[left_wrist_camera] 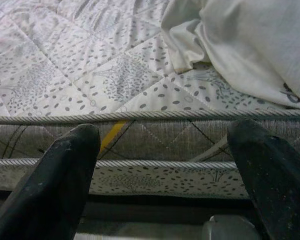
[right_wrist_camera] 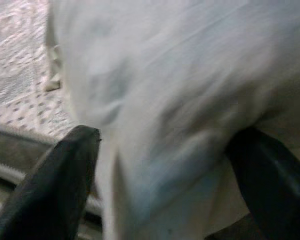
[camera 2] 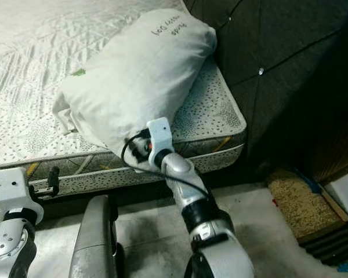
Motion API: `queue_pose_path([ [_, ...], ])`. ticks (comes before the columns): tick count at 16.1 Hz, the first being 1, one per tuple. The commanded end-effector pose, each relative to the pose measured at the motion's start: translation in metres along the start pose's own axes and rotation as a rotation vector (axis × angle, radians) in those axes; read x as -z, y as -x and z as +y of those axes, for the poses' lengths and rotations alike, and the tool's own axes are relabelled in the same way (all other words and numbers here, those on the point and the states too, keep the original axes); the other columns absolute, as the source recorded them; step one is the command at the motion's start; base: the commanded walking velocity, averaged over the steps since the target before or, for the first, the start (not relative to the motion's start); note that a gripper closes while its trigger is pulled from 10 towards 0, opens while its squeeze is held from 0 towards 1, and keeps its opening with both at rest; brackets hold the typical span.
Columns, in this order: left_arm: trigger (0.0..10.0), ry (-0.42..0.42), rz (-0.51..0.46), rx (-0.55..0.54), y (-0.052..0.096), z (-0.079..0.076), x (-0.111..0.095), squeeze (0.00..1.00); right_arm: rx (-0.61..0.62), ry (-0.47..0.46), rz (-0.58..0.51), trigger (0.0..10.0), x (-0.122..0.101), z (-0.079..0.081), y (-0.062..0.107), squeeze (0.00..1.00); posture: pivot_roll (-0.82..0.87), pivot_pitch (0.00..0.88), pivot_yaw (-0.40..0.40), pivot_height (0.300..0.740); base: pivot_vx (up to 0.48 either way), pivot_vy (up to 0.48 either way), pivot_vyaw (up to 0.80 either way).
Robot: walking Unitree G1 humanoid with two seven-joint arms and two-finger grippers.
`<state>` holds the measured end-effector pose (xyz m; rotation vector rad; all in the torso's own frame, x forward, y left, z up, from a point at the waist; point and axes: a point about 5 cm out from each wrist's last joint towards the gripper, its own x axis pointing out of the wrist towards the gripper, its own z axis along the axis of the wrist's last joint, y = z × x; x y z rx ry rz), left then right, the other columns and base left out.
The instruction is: Clean up the room
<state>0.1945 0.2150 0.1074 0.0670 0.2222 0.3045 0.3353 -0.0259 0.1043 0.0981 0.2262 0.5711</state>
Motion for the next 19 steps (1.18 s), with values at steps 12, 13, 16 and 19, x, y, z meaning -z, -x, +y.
queue_pose_path([
  [12,10.0,0.037,-0.020,-0.013,-0.011,-0.006,-0.006,0.00,0.222,-0.240,-0.107,0.0,-0.039,-0.040,-0.011,0.00,0.12,0.131,-0.052,0.531,0.000,0.000,0.00],
  [13,10.0,0.041,-0.023,-0.015,-0.012,-0.007,-0.006,0.00,0.225,-0.229,-0.114,0.0,-0.041,-0.043,-0.011,0.00,0.12,0.125,-0.053,0.531,0.000,0.000,0.00],
  [16,10.0,0.047,-0.032,-0.012,-0.015,-0.010,-0.008,0.00,0.255,-0.171,-0.152,0.0,-0.059,-0.061,-0.009,0.00,0.12,0.111,-0.049,0.531,0.000,0.000,0.00],
  [19,10.0,0.052,-0.043,-0.003,-0.021,-0.013,-0.010,0.00,0.337,-0.083,-0.194,0.0,-0.083,-0.096,0.004,0.00,0.11,0.085,-0.042,0.531,0.000,0.000,0.00],
])
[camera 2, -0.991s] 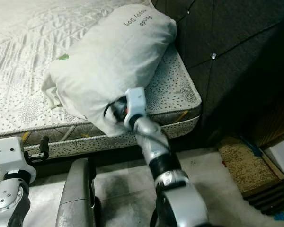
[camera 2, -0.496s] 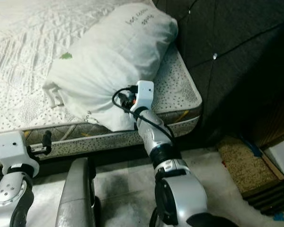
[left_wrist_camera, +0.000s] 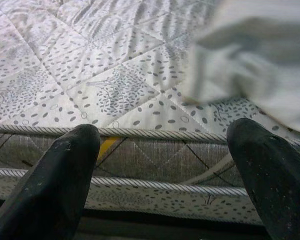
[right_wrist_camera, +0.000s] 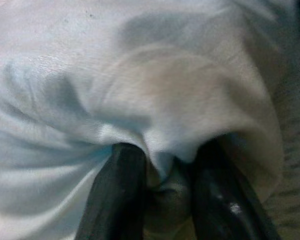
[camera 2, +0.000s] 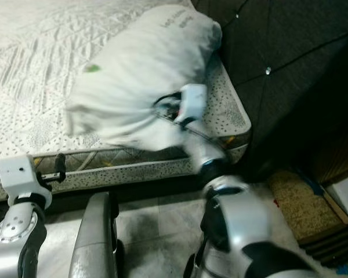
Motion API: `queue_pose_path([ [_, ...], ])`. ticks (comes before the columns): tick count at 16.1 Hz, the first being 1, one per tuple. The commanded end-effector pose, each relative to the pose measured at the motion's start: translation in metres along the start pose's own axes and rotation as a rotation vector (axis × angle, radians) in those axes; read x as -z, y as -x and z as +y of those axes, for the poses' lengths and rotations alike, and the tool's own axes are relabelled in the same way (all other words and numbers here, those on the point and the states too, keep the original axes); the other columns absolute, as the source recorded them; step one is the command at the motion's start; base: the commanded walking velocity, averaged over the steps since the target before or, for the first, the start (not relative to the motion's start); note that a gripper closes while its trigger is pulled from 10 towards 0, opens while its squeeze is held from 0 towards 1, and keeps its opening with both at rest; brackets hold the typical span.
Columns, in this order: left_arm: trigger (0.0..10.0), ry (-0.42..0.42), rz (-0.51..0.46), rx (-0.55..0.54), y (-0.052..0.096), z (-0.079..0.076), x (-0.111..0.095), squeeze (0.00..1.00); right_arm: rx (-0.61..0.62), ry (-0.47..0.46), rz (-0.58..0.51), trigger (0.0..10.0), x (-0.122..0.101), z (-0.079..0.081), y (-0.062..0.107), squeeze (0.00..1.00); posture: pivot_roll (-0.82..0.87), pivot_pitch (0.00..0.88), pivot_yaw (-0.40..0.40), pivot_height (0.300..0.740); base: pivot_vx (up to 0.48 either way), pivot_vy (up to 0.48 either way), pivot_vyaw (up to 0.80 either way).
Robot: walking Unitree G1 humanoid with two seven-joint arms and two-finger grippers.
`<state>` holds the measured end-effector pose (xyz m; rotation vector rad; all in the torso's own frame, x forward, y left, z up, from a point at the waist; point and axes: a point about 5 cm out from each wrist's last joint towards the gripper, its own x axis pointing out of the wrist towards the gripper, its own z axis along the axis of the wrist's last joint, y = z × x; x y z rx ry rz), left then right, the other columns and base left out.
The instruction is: Clean up the room
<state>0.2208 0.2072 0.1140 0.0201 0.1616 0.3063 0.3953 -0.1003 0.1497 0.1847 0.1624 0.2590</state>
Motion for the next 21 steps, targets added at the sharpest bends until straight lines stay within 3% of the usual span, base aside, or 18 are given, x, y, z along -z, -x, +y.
queue_pose_path([
  [1,10.0,0.001,0.002,0.000,-0.003,0.000,0.002,0.00,0.072,0.025,-0.111,0.0,-0.035,-0.022,0.000,0.00,0.11,0.076,-0.040,0.531,0.000,0.000,0.00],
  [3,10.0,0.009,-0.019,0.028,-0.006,-0.005,-0.001,0.00,0.146,0.072,-0.152,0.0,-0.056,-0.049,0.006,0.00,0.09,0.054,-0.037,0.531,0.000,0.000,0.00],
  [6,10.0,0.042,-0.087,0.149,-0.011,-0.023,-0.009,0.00,0.304,0.158,-0.252,0.0,-0.094,-0.104,0.029,0.00,0.06,0.011,-0.022,0.531,0.000,0.000,0.00],
  [7,10.0,0.018,-0.110,0.194,-0.013,-0.028,-0.011,0.00,0.353,0.175,-0.277,0.0,-0.101,-0.118,0.038,0.00,0.06,0.007,-0.019,0.531,0.000,0.000,0.00],
  [8,10.0,-0.017,-0.123,0.230,-0.014,-0.032,-0.010,0.00,0.405,0.184,-0.293,0.0,-0.104,-0.133,0.047,0.00,0.04,0.000,-0.008,0.531,0.000,0.000,0.00],
  [11,10.0,-0.006,-0.108,0.268,-0.020,-0.041,-0.004,0.00,0.528,0.193,-0.300,0.0,-0.094,-0.167,0.072,0.00,0.00,0.000,0.021,0.531,0.000,0.000,0.00],
  [13,10.0,-0.008,-0.118,0.289,-0.022,-0.045,-0.005,0.00,0.548,0.163,-0.268,0.0,-0.080,-0.176,0.079,0.00,-0.01,0.000,0.030,0.531,0.000,0.000,0.00],
  [14,10.0,-0.014,-0.120,0.293,-0.024,-0.046,-0.005,0.00,0.531,0.135,-0.201,0.0,-0.056,-0.177,0.081,0.00,-0.02,0.000,0.031,0.531,0.000,0.000,0.00],
  [16,10.0,-0.028,-0.118,0.288,-0.029,-0.044,-0.003,0.00,0.448,0.115,-0.098,0.0,-0.013,-0.162,0.078,0.00,-0.02,0.000,0.033,0.531,0.000,0.000,0.00],
  [17,10.0,-0.031,-0.116,0.281,-0.030,-0.043,-0.003,0.00,0.419,0.109,-0.091,0.0,-0.003,-0.152,0.076,0.00,-0.03,0.000,0.041,0.531,0.000,0.000,0.00],
  [19,10.0,-0.039,-0.112,0.283,-0.031,-0.045,-0.001,0.00,0.410,0.120,-0.105,0.0,-0.005,-0.142,0.068,0.00,-0.03,0.000,0.057,0.531,0.000,0.000,0.00],
  [21,10.0,-0.044,-0.116,0.297,-0.033,-0.048,-0.002,0.00,0.426,0.135,-0.142,0.0,-0.020,-0.144,0.066,0.00,-0.03,0.000,0.064,0.531,0.000,0.000,0.00],
])
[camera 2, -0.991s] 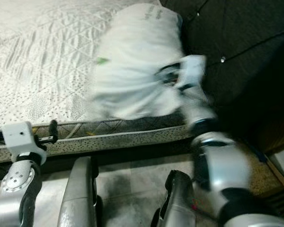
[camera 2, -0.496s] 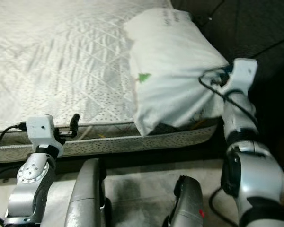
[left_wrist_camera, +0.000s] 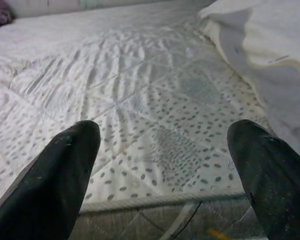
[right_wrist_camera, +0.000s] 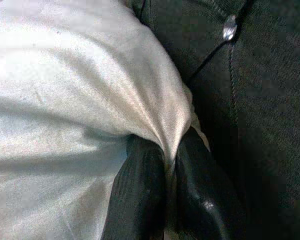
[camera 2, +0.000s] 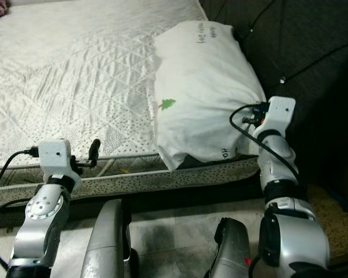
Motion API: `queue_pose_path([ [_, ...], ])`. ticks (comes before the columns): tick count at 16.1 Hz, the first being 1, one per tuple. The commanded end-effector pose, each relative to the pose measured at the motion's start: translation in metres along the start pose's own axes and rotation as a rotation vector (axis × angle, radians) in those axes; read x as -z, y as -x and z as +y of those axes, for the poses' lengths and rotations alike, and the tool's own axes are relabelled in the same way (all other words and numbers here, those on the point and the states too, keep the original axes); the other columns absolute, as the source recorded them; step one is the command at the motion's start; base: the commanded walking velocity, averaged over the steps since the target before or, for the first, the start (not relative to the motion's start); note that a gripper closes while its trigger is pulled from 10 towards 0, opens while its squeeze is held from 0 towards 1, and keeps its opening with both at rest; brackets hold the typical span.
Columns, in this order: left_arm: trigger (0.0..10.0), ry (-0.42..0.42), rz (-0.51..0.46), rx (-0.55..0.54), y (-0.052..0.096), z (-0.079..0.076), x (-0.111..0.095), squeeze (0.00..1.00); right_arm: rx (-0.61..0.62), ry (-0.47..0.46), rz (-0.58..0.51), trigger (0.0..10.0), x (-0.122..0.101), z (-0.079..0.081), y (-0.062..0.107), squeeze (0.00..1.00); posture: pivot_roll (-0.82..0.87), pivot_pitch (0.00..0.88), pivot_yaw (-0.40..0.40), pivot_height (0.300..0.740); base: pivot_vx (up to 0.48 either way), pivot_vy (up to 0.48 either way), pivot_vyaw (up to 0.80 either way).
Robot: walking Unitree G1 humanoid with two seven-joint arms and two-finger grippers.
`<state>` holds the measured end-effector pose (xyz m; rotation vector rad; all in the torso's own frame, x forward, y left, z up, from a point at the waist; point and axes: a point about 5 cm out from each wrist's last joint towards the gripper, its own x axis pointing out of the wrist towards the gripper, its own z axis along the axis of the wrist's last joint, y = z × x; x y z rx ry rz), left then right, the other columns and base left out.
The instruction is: Clean up the room
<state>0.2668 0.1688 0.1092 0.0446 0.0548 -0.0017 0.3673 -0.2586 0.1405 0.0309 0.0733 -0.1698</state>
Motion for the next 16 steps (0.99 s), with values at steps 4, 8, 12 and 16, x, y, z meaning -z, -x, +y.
queue_pose_path([
  [4,10.0,-0.019,-0.006,-0.032,-0.005,0.008,-0.001,0.00,0.126,0.039,-0.117,0.0,-0.056,-0.037,-0.009,0.00,-0.03,0.000,0.066,0.531,0.000,0.000,0.00],
  [8,10.0,-0.018,-0.007,-0.028,-0.007,0.004,0.000,0.00,0.154,0.080,-0.153,0.0,-0.093,-0.053,-0.014,0.00,-0.03,0.000,0.062,0.531,0.000,0.000,0.00],
  [12,10.0,-0.013,-0.007,-0.038,-0.007,0.005,0.000,0.00,0.117,0.097,-0.098,2.8,-0.074,-0.048,-0.013,0.00,-0.03,0.000,0.055,0.531,0.000,0.000,0.00],
  [16,10.0,-0.015,-0.013,-0.041,-0.008,0.005,-0.001,0.00,0.069,0.114,-0.043,10.0,-0.037,-0.032,-0.009,1.00,-0.03,0.000,0.064,0.531,0.000,0.000,0.00],
])
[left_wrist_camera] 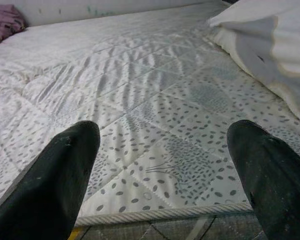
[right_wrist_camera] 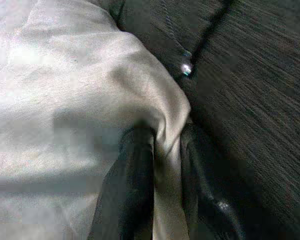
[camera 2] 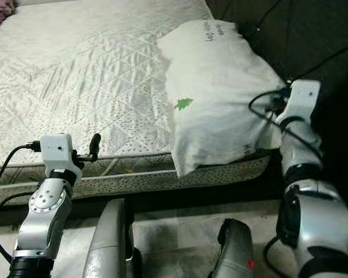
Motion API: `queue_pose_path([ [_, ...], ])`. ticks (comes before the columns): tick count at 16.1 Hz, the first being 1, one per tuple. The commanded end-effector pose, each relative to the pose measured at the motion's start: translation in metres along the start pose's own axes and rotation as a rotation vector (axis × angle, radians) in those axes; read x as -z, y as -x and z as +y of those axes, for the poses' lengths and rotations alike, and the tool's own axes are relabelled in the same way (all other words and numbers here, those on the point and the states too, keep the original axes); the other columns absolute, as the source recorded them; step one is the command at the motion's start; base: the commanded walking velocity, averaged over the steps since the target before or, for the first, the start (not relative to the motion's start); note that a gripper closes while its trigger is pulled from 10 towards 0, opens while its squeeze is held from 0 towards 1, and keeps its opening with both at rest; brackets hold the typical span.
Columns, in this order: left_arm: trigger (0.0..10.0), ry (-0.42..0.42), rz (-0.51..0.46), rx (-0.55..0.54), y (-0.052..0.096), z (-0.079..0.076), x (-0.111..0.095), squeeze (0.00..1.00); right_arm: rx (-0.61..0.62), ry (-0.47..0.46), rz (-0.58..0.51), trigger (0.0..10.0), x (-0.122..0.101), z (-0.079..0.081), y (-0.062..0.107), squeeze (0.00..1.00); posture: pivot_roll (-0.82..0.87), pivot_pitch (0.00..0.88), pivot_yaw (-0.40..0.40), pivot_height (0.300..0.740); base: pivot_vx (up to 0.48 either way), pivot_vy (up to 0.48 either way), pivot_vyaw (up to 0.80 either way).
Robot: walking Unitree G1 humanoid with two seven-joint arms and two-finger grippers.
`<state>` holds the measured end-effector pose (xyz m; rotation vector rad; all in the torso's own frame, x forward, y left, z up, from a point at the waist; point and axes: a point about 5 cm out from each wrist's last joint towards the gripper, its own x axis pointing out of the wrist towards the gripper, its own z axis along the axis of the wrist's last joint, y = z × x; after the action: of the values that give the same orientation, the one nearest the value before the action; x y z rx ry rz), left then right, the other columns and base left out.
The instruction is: Clean up the room
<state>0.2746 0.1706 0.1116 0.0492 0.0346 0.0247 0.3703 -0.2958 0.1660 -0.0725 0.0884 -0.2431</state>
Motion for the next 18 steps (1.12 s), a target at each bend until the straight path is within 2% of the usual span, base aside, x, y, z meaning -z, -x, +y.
queue_pose_path([
  [1,10.0,-0.012,0.005,-0.015,-0.001,0.004,0.001,0.00,0.004,0.018,-0.050,10.0,-0.010,0.002,-0.001,1.00,-0.03,0.000,0.065,0.531,0.000,0.000,0.00],
  [4,10.0,-0.013,0.003,-0.026,-0.001,0.006,0.001,0.00,0.071,0.084,-0.082,10.0,-0.012,-0.004,0.001,1.00,-0.04,0.000,0.066,0.531,0.000,0.000,0.00],
  [5,10.0,-0.010,0.004,-0.031,0.000,0.006,0.001,0.00,0.093,0.088,-0.097,10.0,-0.012,-0.006,0.002,1.00,-0.04,0.000,0.069,0.531,0.000,0.000,0.00],
  [7,10.0,0.003,0.009,-0.046,0.007,0.006,0.003,0.00,0.095,0.059,-0.161,10.0,-0.001,0.001,0.014,1.00,-0.04,0.000,0.068,0.531,0.000,0.000,0.00],
  [8,10.0,0.008,0.010,-0.048,0.011,0.006,0.004,0.00,0.050,0.026,-0.202,10.0,0.011,0.014,0.028,1.00,-0.05,0.000,0.068,0.531,0.000,0.000,0.00],
  [10,10.0,0.008,0.013,-0.051,0.013,0.008,0.006,0.00,-0.004,0.002,-0.219,10.0,0.023,0.027,0.041,1.00,-0.07,0.000,0.078,0.531,0.000,0.000,0.00],
  [11,10.0,0.010,0.035,-0.084,0.014,0.012,0.010,0.00,-0.081,-0.013,-0.227,10.0,0.032,0.045,0.054,1.00,-0.09,0.000,0.091,0.531,0.000,0.000,0.00],
  [13,10.0,0.019,0.030,-0.062,0.014,0.010,0.010,0.00,-0.201,-0.069,-0.242,10.0,0.039,0.077,0.079,1.00,-0.10,0.000,0.100,0.531,0.000,0.000,0.00],
  [14,10.0,0.019,0.027,-0.058,0.014,0.009,0.009,0.00,-0.213,-0.074,-0.240,10.0,0.040,0.080,0.082,1.00,-0.10,0.000,0.101,0.531,0.000,0.000,0.00],
  [16,10.0,0.042,0.014,-0.030,0.007,0.004,0.004,0.00,-0.285,-0.111,-0.224,10.0,0.049,0.106,0.102,1.00,-0.10,0.000,0.108,0.531,0.000,0.000,0.00],
  [17,10.0,0.042,0.013,-0.031,0.007,0.004,0.004,0.00,-0.286,-0.109,-0.224,10.0,0.049,0.108,0.105,1.00,-0.10,0.000,0.108,0.531,0.000,0.000,0.00],
  [18,10.0,0.044,0.014,-0.031,0.007,0.003,0.004,0.00,-0.313,-0.133,-0.226,10.0,0.048,0.117,0.115,1.00,-0.10,0.000,0.110,0.531,0.000,0.000,0.00],
])
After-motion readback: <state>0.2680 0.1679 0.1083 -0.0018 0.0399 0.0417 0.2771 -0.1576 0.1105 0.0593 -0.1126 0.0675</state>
